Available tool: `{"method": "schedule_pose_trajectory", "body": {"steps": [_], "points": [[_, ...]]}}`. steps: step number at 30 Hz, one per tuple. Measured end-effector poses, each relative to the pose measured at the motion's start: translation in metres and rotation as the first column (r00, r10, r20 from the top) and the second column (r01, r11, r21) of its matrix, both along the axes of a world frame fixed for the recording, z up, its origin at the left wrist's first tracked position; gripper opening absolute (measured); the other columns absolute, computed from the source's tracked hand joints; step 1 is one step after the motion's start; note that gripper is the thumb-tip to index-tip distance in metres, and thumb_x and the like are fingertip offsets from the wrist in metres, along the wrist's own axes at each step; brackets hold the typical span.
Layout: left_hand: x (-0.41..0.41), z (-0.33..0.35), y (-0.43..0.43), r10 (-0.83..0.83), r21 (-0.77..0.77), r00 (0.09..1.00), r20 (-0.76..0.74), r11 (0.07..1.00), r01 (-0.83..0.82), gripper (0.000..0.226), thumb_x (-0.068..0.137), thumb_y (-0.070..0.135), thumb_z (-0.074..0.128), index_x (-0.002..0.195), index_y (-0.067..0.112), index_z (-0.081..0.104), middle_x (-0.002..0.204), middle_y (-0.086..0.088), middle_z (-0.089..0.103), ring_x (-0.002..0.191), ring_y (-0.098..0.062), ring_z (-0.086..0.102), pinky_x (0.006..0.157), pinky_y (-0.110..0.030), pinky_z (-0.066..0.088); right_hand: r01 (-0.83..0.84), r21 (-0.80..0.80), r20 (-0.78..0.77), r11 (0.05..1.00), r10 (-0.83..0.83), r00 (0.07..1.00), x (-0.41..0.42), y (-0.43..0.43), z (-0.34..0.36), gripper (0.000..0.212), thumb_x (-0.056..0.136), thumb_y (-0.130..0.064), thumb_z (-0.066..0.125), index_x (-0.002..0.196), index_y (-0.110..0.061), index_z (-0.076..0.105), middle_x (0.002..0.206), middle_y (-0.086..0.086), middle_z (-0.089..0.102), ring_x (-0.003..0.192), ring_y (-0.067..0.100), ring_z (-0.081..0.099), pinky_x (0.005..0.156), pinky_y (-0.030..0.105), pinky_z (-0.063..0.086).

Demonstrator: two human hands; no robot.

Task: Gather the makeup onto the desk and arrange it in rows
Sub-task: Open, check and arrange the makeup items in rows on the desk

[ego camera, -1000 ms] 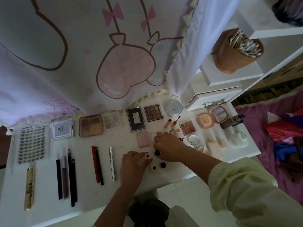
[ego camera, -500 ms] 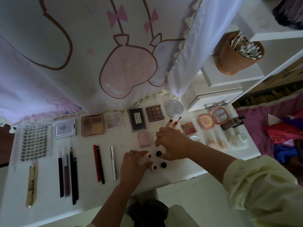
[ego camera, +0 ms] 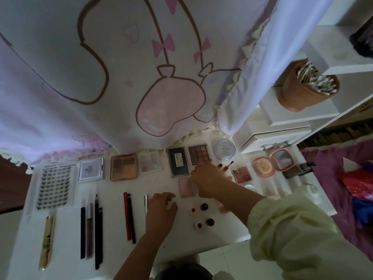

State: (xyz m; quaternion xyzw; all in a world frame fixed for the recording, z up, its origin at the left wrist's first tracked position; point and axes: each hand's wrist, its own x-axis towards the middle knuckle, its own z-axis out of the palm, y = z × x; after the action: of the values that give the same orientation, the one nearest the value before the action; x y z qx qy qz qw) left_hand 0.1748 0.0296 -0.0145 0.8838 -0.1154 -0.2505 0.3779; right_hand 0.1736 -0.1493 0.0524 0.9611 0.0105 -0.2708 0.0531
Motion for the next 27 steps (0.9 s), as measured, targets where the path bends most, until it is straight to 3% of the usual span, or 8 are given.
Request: {"method": "schedule_pose_trajectory", "body": {"steps": [4, 9, 13, 18, 22, 25, 27], "points": [[0.001, -0.007, 0.0, -0.028, -0.001, 0.999, 0.04, 1.0, 0.028, 0.022, 0.088, 0.021, 0.065, 0.11, 0.024, 0.06, 0.102, 0.008, 0.05, 0.097, -0.01, 0.05, 0.086, -0.018, 0.039, -0.029, -0.096, -0.094, 0.995, 0.02, 0.995, 0.009, 0.004, -0.014, 0.036, 0.084, -0.021, 0.068, 0.116, -0.009, 0.058, 0.113, 0.009, 0.059, 0.113, 0.024, 0.048, 0.091, 0.035, 0.043], [0.004, -0.008, -0.001, -0.058, 0.026, 0.998, 0.014, 0.998, 0.057, 0.023, 0.088, 0.021, 0.064, 0.109, 0.027, 0.056, 0.102, 0.008, 0.047, 0.099, -0.011, 0.049, 0.09, -0.024, 0.044, -0.065, -0.094, -0.093, 0.993, 0.056, 0.994, 0.011, 0.003, -0.018, 0.05, 0.079, -0.027, 0.074, 0.122, -0.009, 0.055, 0.117, 0.009, 0.059, 0.113, 0.023, 0.049, 0.093, 0.036, 0.045], [0.005, -0.008, 0.0, -0.07, 0.032, 0.997, 0.007, 0.997, 0.07, 0.025, 0.087, 0.017, 0.063, 0.11, 0.026, 0.056, 0.102, 0.008, 0.045, 0.1, -0.013, 0.048, 0.092, -0.026, 0.044, -0.046, -0.059, -0.046, 0.997, 0.044, 0.998, 0.008, 0.002, -0.02, 0.065, 0.08, -0.025, 0.073, 0.134, -0.006, 0.043, 0.124, 0.012, 0.055, 0.115, 0.025, 0.049, 0.093, 0.037, 0.045], [0.006, -0.007, -0.001, -0.078, 0.038, 0.997, -0.019, 0.996, 0.079, 0.025, 0.088, 0.015, 0.062, 0.111, 0.024, 0.056, 0.105, 0.005, 0.045, 0.102, -0.014, 0.048, 0.095, -0.027, 0.043, -0.058, -0.013, -0.079, 0.998, 0.057, 0.995, 0.005, 0.004, -0.008, 0.036, 0.09, -0.012, 0.061, 0.124, -0.006, 0.053, 0.116, 0.013, 0.056, 0.108, 0.025, 0.054, 0.088, 0.035, 0.046], [0.009, -0.007, 0.0, -0.081, 0.038, 0.995, -0.051, 0.996, 0.083, 0.025, 0.088, 0.014, 0.062, 0.111, 0.022, 0.059, 0.105, 0.003, 0.046, 0.102, -0.015, 0.049, 0.094, -0.025, 0.042, -0.017, 0.083, -0.072, 0.996, 0.023, 0.997, 0.002, 0.002, 0.006, 0.032, 0.092, -0.007, 0.057, 0.124, -0.007, 0.054, 0.118, 0.013, 0.056, 0.109, 0.024, 0.056, 0.088, 0.031, 0.045], [0.015, -0.001, 0.001, -0.061, -0.001, 0.985, -0.162, 0.998, 0.062, 0.024, 0.09, 0.014, 0.062, 0.114, 0.017, 0.062, 0.11, -0.001, 0.053, 0.099, -0.012, 0.053, 0.087, -0.02, 0.042, 0.115, 0.23, 0.04, 0.966, -0.128, 0.991, 0.0, -0.003, 0.02, 0.023, 0.091, -0.013, 0.06, 0.114, -0.011, 0.059, 0.11, 0.007, 0.061, 0.102, 0.02, 0.06, 0.082, 0.026, 0.044], [0.02, 0.008, 0.003, 0.006, -0.052, 0.96, -0.278, 0.998, -0.021, 0.021, 0.092, 0.014, 0.059, 0.113, 0.015, 0.063, 0.111, -0.003, 0.06, 0.094, -0.012, 0.056, 0.081, -0.022, 0.045, 0.236, 0.385, 0.116, 0.892, -0.3, 0.947, -0.003, -0.008, 0.035, 0.017, 0.09, -0.02, 0.065, 0.105, -0.013, 0.063, 0.102, 0.004, 0.064, 0.094, 0.017, 0.061, 0.078, 0.022, 0.044]]}}
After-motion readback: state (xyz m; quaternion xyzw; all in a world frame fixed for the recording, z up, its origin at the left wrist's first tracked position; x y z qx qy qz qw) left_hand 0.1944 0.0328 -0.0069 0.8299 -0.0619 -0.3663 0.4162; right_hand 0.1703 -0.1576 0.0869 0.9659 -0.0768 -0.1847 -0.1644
